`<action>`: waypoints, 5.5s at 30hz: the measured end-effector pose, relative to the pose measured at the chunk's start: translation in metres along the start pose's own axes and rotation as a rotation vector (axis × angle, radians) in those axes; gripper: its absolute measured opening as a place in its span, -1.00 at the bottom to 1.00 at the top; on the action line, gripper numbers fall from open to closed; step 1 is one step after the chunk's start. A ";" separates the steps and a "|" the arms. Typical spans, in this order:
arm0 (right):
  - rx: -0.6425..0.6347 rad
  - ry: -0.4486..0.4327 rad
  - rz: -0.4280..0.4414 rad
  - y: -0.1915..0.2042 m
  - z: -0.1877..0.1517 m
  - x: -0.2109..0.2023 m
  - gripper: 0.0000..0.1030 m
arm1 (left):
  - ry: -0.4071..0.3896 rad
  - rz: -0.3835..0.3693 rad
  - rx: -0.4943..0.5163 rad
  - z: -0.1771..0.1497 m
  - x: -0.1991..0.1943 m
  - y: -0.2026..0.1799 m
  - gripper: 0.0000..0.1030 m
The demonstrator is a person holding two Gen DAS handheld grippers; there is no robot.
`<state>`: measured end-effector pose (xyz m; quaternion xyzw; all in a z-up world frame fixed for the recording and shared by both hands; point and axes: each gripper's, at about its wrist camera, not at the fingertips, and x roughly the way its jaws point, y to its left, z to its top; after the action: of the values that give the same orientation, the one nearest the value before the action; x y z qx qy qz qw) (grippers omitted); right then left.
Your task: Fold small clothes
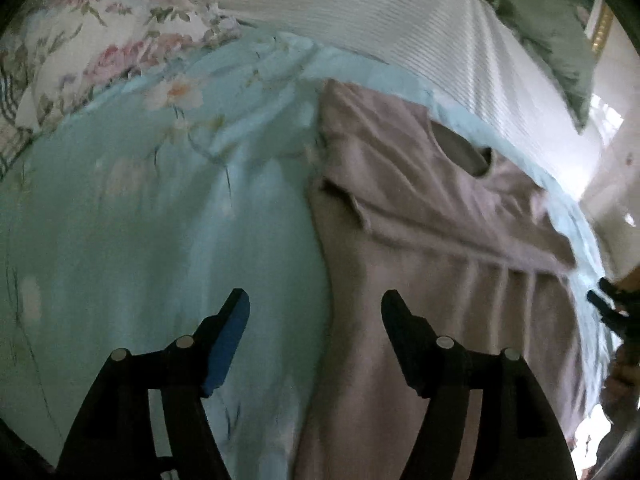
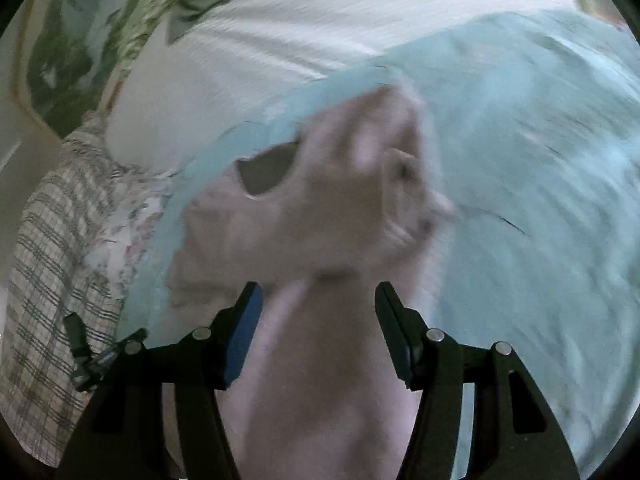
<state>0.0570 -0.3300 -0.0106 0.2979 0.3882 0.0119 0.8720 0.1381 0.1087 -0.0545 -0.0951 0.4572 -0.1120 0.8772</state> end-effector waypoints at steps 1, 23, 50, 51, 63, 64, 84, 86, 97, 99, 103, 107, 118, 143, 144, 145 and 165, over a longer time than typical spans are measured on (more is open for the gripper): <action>0.011 0.008 -0.016 -0.009 -0.009 -0.008 0.16 | 0.015 -0.015 0.005 -0.011 -0.005 0.002 0.37; -0.219 0.452 0.153 -0.048 -0.141 -0.078 0.16 | 0.327 -0.207 0.126 -0.181 -0.050 0.038 0.41; -0.161 0.335 0.358 -0.027 -0.162 -0.099 -0.86 | 0.175 -0.315 0.146 -0.175 -0.081 0.000 -0.94; -0.154 0.304 0.390 -0.024 -0.158 -0.106 -0.86 | 0.134 -0.313 0.128 -0.169 -0.091 -0.001 -0.94; -0.064 0.002 0.531 -0.009 -0.088 -0.135 -0.86 | -0.209 -0.339 0.047 -0.075 -0.153 -0.021 -0.93; -0.067 -0.009 0.524 -0.005 -0.079 -0.133 -0.86 | -0.226 -0.321 0.040 -0.063 -0.148 -0.023 -0.93; 0.006 -0.100 0.015 -0.010 0.131 0.019 -0.86 | -0.192 -0.113 0.008 0.143 0.045 -0.063 -0.93; 0.027 -0.071 -0.013 -0.018 0.135 0.040 -0.86 | -0.155 -0.081 0.022 0.154 0.076 -0.066 -0.93; 0.209 0.032 0.016 -0.067 0.141 0.087 -0.80 | -0.007 -0.013 0.009 0.166 0.156 -0.050 -0.75; 0.227 -0.007 0.026 -0.072 0.137 0.066 -0.45 | -0.015 -0.026 0.008 0.158 0.142 -0.046 -0.20; 0.195 -0.140 -0.037 -0.062 0.122 0.018 0.04 | -0.042 -0.096 0.048 0.126 0.104 -0.056 0.10; -0.070 -0.016 0.020 0.004 0.097 0.029 0.03 | 0.037 -0.186 0.151 0.096 0.103 -0.090 0.09; -0.341 0.306 -0.118 0.055 0.098 0.158 -0.50 | 0.137 -0.062 0.233 0.143 0.185 -0.110 0.02; 0.037 -0.090 -0.154 -0.028 0.020 -0.015 -0.13 | 0.001 -0.176 0.007 0.028 0.053 -0.061 0.02; 0.045 -0.099 -0.168 -0.033 0.015 -0.021 -0.06 | 0.014 -0.188 -0.012 0.020 0.050 -0.059 0.02; 0.050 -0.106 -0.175 -0.036 0.010 -0.024 -0.06 | 0.021 -0.197 -0.022 0.012 0.048 -0.057 0.02; 0.008 -0.103 -0.118 -0.001 -0.018 -0.025 -0.06 | 0.081 -0.312 -0.343 -0.006 0.098 -0.055 0.60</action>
<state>0.0269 -0.3280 -0.0042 0.2784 0.3599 -0.0564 0.8887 0.1819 0.0281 -0.1199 -0.3077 0.4841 -0.1708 0.8012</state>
